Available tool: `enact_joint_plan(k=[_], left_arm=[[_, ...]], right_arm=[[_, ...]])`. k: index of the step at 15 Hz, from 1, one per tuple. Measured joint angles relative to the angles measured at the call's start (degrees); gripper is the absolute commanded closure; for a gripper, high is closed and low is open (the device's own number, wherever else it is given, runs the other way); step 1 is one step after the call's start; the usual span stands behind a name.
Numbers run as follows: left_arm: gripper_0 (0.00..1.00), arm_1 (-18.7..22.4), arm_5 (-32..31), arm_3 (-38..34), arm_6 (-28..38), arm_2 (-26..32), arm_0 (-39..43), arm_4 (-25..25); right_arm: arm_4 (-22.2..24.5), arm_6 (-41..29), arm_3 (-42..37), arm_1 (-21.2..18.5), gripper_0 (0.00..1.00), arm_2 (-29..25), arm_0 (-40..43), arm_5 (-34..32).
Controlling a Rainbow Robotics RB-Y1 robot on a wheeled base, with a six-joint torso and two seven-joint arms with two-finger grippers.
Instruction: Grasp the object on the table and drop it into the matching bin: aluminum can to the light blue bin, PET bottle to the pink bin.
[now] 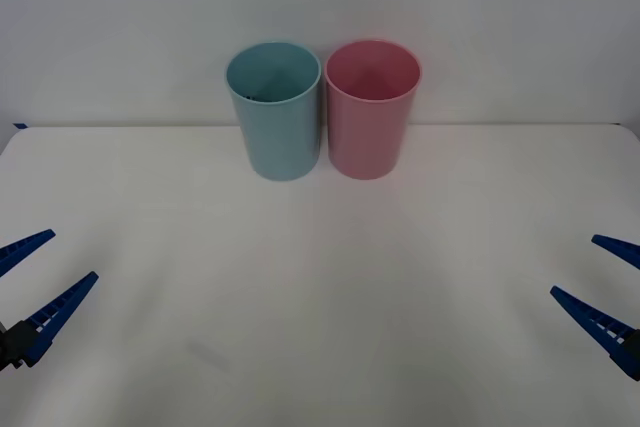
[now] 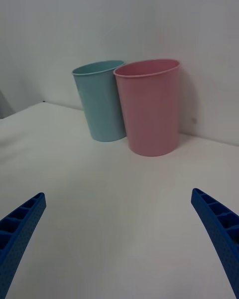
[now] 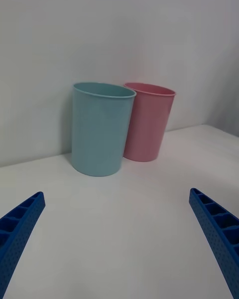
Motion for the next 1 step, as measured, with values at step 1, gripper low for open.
enact_joint_plan(k=[1], left_arm=[[0.00, 0.0, 0.0, 0.0, 0.0, 0.0, 0.0, 0.0]], right_arm=[[0.0, 0.0, 0.0, 0.0, 0.00, 0.0, 0.0, 0.0]])
